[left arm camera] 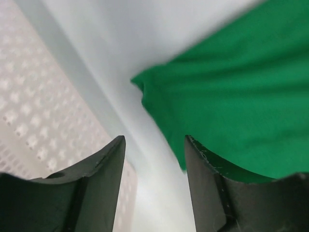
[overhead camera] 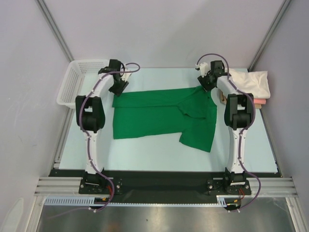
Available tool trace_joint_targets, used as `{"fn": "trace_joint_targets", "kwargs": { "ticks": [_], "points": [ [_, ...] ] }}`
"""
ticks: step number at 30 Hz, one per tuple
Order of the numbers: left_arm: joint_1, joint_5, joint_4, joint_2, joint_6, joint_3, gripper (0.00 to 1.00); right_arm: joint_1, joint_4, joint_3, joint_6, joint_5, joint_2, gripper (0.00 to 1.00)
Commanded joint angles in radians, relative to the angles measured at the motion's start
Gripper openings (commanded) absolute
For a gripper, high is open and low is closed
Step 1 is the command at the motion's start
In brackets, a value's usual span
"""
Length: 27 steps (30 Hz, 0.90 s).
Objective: Fold and stack the t-shirts
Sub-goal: Fold the tshirt
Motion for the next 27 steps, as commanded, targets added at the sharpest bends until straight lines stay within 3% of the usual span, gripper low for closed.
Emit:
{"fn": "trace_joint_targets", "kwargs": {
  "ticks": [1, 13, 20, 27],
  "points": [
    [-0.038, 0.018, 0.056, -0.239, -0.013, -0.095, 0.59, -0.01, 0.014, -0.027, 0.004, -0.05, -0.196, 0.47],
    [-0.053, 0.093, 0.165, -0.34, -0.088, -0.454, 0.53, 0.083, -0.138, -0.281, -0.066, -0.24, -0.395, 0.47],
    [-0.053, 0.167, 0.193, -0.327, -0.14, -0.526, 0.51, 0.222, -0.206, -0.357, -0.134, -0.27, -0.429, 0.42],
    [-0.062, 0.211, 0.2, -0.366, -0.166, -0.597, 0.49, 0.263, -0.212, -0.371, -0.108, -0.264, -0.38, 0.39]
  ]
}}
